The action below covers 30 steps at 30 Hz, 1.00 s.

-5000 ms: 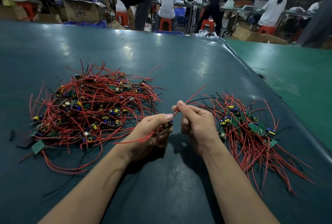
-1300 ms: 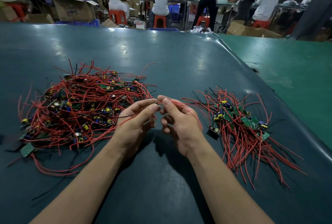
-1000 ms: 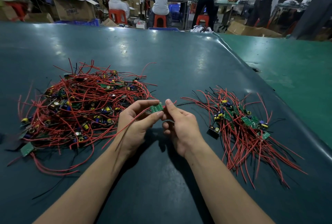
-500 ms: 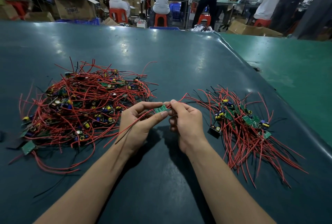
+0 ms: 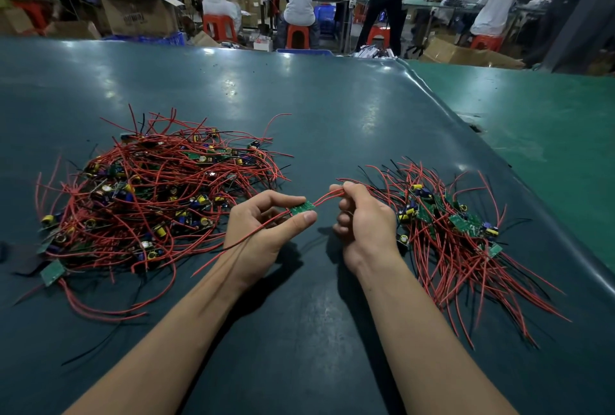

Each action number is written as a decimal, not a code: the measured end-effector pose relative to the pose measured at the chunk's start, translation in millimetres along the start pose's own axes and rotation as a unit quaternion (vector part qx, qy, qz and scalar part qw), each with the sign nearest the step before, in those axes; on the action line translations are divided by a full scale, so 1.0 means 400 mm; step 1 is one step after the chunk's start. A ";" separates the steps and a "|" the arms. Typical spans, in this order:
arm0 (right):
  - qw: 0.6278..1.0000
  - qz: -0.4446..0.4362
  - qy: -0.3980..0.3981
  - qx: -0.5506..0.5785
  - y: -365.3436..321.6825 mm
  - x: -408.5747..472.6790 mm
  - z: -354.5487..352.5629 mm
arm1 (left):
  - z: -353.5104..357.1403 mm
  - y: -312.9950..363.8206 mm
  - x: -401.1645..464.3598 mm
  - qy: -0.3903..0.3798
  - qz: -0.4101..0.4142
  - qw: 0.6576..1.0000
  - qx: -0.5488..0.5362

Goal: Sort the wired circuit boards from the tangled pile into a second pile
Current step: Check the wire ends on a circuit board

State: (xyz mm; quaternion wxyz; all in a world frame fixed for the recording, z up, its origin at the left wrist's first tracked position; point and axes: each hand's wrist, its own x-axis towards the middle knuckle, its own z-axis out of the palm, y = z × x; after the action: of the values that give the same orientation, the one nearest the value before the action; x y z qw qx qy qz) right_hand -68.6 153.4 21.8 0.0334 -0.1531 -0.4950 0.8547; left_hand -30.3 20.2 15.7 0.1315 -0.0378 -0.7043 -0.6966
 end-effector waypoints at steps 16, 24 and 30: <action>1.000 -0.005 0.029 -0.005 -0.002 0.011 -0.005 | 0.001 -0.006 -0.001 0.005 0.000 1.000 -0.002; 1.000 -0.006 0.006 -0.006 -0.001 0.014 -0.007 | -0.002 -0.009 0.002 0.016 0.009 1.000 0.000; 0.997 -0.031 0.060 0.039 -0.013 0.029 -0.020 | -0.001 -0.008 0.001 -0.001 0.009 1.000 0.006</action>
State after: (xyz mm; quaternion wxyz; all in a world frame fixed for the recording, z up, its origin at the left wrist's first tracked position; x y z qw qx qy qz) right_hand -77.7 165.0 19.8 0.0958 -0.1871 -0.4632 0.8610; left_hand -31.2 19.5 12.8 0.1370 -0.0438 -0.7080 -0.6914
